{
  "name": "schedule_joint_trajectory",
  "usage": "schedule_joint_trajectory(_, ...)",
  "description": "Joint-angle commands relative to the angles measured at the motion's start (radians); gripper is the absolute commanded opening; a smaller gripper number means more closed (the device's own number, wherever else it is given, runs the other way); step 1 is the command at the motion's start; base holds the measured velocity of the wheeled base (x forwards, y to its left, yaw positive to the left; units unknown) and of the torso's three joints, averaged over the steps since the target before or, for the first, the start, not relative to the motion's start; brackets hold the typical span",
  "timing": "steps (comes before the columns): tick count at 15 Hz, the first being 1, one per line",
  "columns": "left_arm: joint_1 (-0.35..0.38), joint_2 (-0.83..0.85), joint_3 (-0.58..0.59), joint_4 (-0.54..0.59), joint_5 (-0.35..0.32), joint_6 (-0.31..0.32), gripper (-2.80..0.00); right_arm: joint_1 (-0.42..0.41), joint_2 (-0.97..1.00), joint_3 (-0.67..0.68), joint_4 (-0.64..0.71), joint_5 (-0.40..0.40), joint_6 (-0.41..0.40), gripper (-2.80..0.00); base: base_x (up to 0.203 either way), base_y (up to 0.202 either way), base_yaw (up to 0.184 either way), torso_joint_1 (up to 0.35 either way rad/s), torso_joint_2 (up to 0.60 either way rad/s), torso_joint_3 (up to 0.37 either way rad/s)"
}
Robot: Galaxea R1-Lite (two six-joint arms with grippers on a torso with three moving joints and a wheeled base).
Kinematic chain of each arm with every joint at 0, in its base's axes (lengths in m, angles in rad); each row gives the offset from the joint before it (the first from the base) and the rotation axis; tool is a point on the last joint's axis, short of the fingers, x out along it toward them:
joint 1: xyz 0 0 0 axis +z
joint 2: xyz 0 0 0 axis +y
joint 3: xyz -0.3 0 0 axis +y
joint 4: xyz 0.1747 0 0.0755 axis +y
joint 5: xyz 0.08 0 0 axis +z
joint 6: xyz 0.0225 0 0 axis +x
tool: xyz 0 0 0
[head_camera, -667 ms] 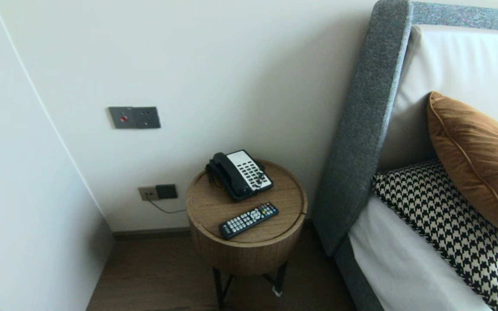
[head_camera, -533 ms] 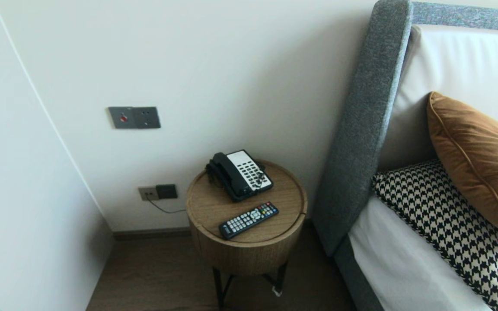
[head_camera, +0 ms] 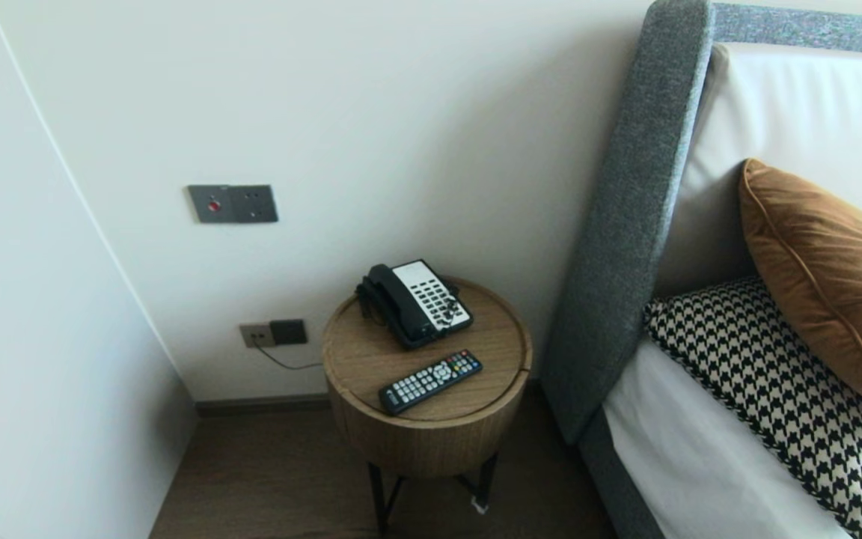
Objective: Open the nightstand drawer
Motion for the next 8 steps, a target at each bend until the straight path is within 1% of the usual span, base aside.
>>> schedule_joint_trajectory(1,0.0,0.0,0.0,-0.001,0.0,-0.001,-2.8,0.0,-0.001,0.0,-0.001,0.0,-0.002,-2.8,0.0,0.0,0.0,0.0,0.0,0.0)
schedule_joint_trajectory(3,0.0,0.0,0.0,-0.001,0.0,-0.001,-2.8,0.001,-0.007,-0.026,0.003,-0.002,-0.015,-2.8,0.0,0.0,0.0,0.0,0.0,0.0)
schedule_joint_trajectory(4,0.0,0.0,0.0,-0.001,0.0,-0.001,-2.8,0.002,-0.006,-0.08,0.019,0.002,-0.016,-2.8,0.0,0.0,0.0,0.0,0.0,0.0)
schedule_joint_trajectory(6,0.0,0.0,0.0,-0.001,0.0,-0.001,-2.8,0.003,0.014,-0.194,0.093,0.023,-0.018,-2.8,0.0,0.0,0.0,0.0,0.0,0.0)
schedule_joint_trajectory(8,0.0,0.0,0.0,-0.001,0.0,-0.001,-2.8,0.004,0.114,-0.345,0.148,0.055,-0.019,-2.8,0.0,0.0,0.0,0.0,0.0,0.0)
